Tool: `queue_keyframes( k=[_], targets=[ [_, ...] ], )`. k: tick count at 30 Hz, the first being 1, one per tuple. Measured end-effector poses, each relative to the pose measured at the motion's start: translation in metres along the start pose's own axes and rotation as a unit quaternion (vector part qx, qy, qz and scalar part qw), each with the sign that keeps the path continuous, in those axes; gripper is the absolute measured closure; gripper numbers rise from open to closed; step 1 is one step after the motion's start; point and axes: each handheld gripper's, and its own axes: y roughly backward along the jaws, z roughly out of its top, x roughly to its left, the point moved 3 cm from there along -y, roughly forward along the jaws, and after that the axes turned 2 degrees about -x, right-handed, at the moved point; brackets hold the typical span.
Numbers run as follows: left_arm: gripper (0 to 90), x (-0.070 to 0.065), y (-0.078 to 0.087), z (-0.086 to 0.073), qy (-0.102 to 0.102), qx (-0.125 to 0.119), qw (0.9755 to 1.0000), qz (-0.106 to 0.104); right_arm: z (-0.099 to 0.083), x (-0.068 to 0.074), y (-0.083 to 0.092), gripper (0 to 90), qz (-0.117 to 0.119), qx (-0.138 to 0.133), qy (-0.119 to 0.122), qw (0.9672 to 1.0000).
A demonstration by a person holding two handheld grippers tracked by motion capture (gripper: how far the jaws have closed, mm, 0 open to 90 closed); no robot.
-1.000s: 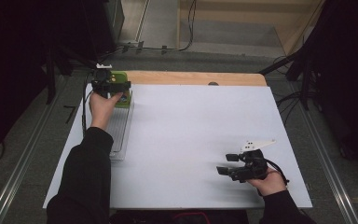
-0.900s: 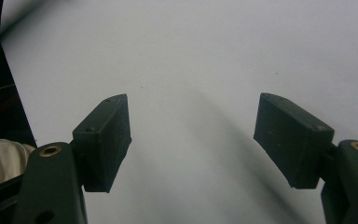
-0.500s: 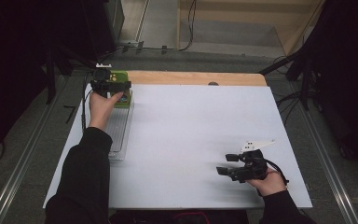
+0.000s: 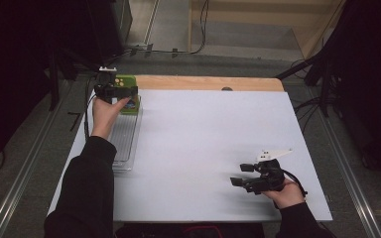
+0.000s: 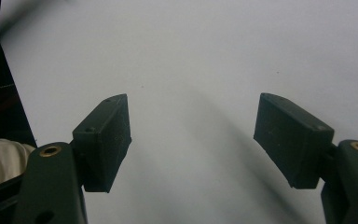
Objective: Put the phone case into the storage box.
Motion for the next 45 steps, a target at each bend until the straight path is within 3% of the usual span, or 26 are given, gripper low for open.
queue_keyframes(
  k=[5, 8, 11, 17, 20, 26, 32, 37, 45],
  targets=[
    [0.0, -0.001, 0.006, 0.0, 0.005, 0.016, 0.9999, -0.004, 0.0, -0.001, 0.001, 25.4, -0.001, 0.0, -0.003, 1.0],
    [0.0, -0.003, 0.012, -0.001, -0.015, 0.029, 0.9995, -0.004, 0.0, -0.001, 0.001, 25.4, -0.002, -0.001, -0.004, 1.0],
    [0.0, -0.003, 0.019, -0.001, -0.013, 0.037, 0.9991, -0.015, 0.0, -0.001, 0.001, 25.4, -0.002, -0.002, -0.004, 1.0],
    [0.0, -0.003, 0.033, -0.003, -0.008, 0.033, 0.9992, -0.023, 0.0, -0.001, 0.001, 25.4, -0.001, -0.004, -0.002, 1.0],
    [0.0, -0.003, 0.038, -0.006, -0.005, 0.041, 0.9988, -0.024, 0.001, -0.001, 0.001, 25.4, -0.002, -0.004, -0.003, 1.0],
    [0.0, -0.011, 0.051, -0.009, -0.013, 0.045, 0.9977, -0.048, 0.002, -0.002, 0.004, 25.4, -0.008, -0.011, -0.008, 0.9999],
    [0.0, -0.019, 0.061, -0.012, -0.019, 0.048, 0.9952, -0.083, 0.002, -0.002, 0.003, 25.4, -0.006, -0.007, -0.007, 0.9999],
    [0.0, -0.028, 0.07, -0.013, -0.018, 0.05, 0.9909, -0.123, 0.002, -0.002, 0.002, 25.4, -0.005, -0.006, -0.007, 0.9999],
    [0.0, -0.042, 0.076, -0.014, -0.025, 0.054, 0.9858, -0.157, 0.002, -0.002, 0.002, 25.4, -0.004, -0.006, -0.008, 0.9999]
  ],
)
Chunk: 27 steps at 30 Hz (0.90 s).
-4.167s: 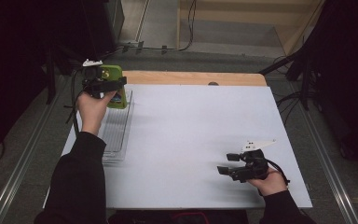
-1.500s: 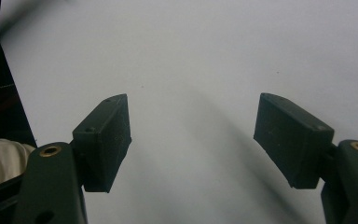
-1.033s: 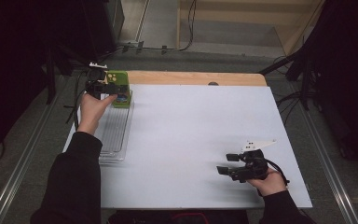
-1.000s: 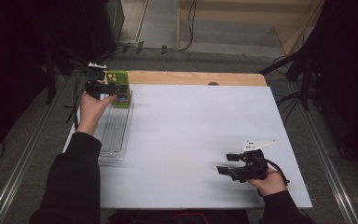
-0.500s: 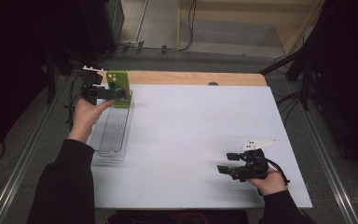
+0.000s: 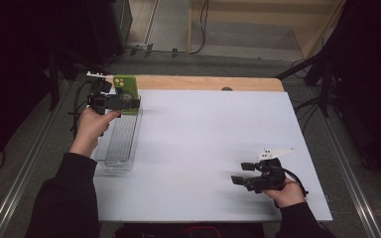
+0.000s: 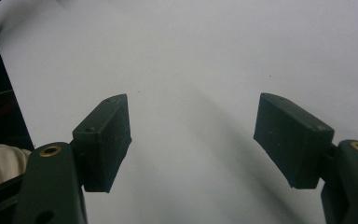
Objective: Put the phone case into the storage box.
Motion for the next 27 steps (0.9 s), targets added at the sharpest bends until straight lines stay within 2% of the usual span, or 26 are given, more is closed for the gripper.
queue_keyframes(
  k=[6, 11, 16, 24, 27],
  targets=[
    [0.1, -0.01, -0.002, -0.003, -0.015, 0.007, 0.9997, -0.018, 0.001, 0.001, 0.001, 25.4, -0.002, -0.006, 0.001, 1.0],
    [0.2, -0.016, -0.004, -0.007, -0.015, 0.006, 0.9991, -0.039, 0.0, 0.001, 0.0, 25.4, 0.0, -0.001, 0.002, 1.0],
    [1.0, -0.022, -0.006, -0.011, -0.019, 0.015, 0.9986, -0.047, 0.001, 0.001, -0.001, 25.4, -0.001, -0.001, 0.001, 1.0],
    [2.3, -0.038, -0.009, -0.017, -0.04, 0.02, 0.9962, -0.075, 0.001, 0.001, -0.002, 25.4, -0.001, -0.001, 0.003, 1.0],
    [3.3, -0.041, -0.01, -0.02, -0.049, 0.025, 0.9955, -0.078, 0.001, 0.001, -0.002, 25.4, 0.0, -0.001, 0.002, 1.0]
  ],
)
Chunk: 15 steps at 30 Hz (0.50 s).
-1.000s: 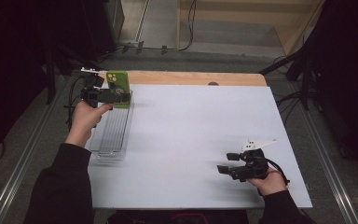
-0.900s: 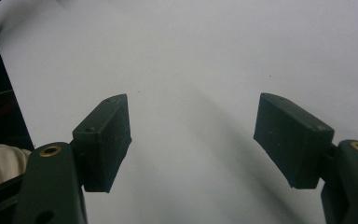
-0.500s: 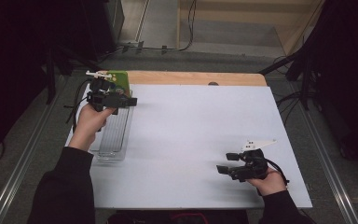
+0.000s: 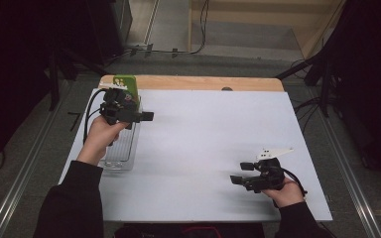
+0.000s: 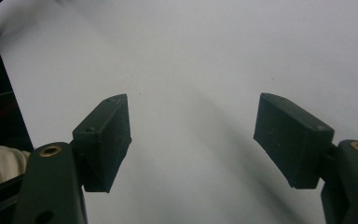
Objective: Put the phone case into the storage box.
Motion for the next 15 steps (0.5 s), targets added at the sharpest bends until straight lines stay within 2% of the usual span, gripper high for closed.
queue_keyframes(
  k=[8, 12, 15],
  targets=[
    [4.6, -0.008, -0.005, -0.01, -0.012, 0.007, 0.9998, -0.017, 0.0, -0.001, 0.001, 25.4, -0.002, -0.001, -0.003, 1.0],
    [7.1, -0.012, -0.008, -0.016, -0.005, 0.008, 0.9994, -0.033, 0.0, -0.001, 0.001, 25.4, -0.003, -0.001, -0.004, 1.0],
    [7.2, -0.016, -0.01, -0.02, -0.01, 0.009, 0.9992, -0.038, 0.0, -0.001, 0.001, 25.4, -0.003, -0.002, -0.004, 1.0]
  ],
)
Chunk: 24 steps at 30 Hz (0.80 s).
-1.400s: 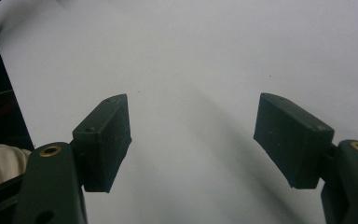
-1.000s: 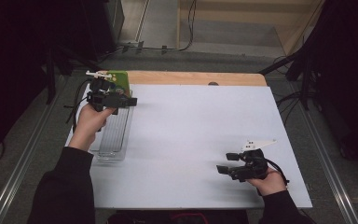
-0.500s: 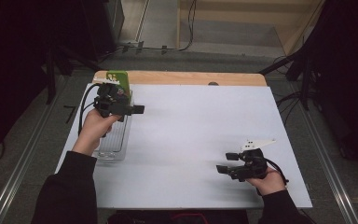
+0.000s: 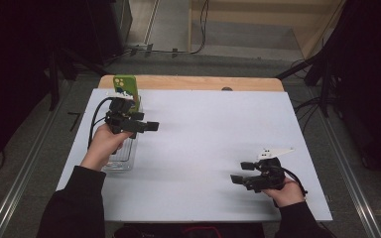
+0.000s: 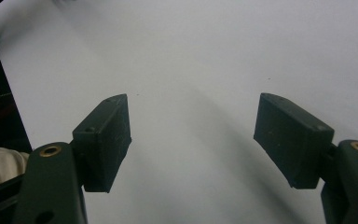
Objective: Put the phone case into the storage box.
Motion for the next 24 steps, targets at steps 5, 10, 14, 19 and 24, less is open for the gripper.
queue_keyframes(
  k=[5, 10, 14, 19, 24],
  targets=[
    [14.1, -0.007, -0.001, -0.006, -0.012, 0.006, 0.9999, 0.005, 0.0, 0.0, 0.0, 25.4, -0.001, -0.001, -0.002, 1.0],
    [14.1, -0.015, -0.001, -0.012, -0.018, 0.0, 0.9998, -0.004, 0.0, 0.0, 0.001, 25.4, 0.0, -0.001, -0.004, 1.0],
    [14.1, -0.018, -0.001, -0.017, -0.026, -0.002, 0.9996, -0.006, 0.0, 0.0, 0.001, 25.4, -0.001, 0.0, -0.003, 1.0],
    [14.2, -0.02, -0.001, -0.026, -0.022, -0.012, 0.9997, -0.003, 0.0, 0.0, 0.001, 25.4, 0.0, -0.001, -0.004, 1.0],
    [14.2, -0.022, -0.003, -0.033, -0.025, -0.018, 0.9995, -0.008, 0.0, -0.001, 0.001, 25.4, -0.001, 0.0, -0.006, 1.0]
  ],
)
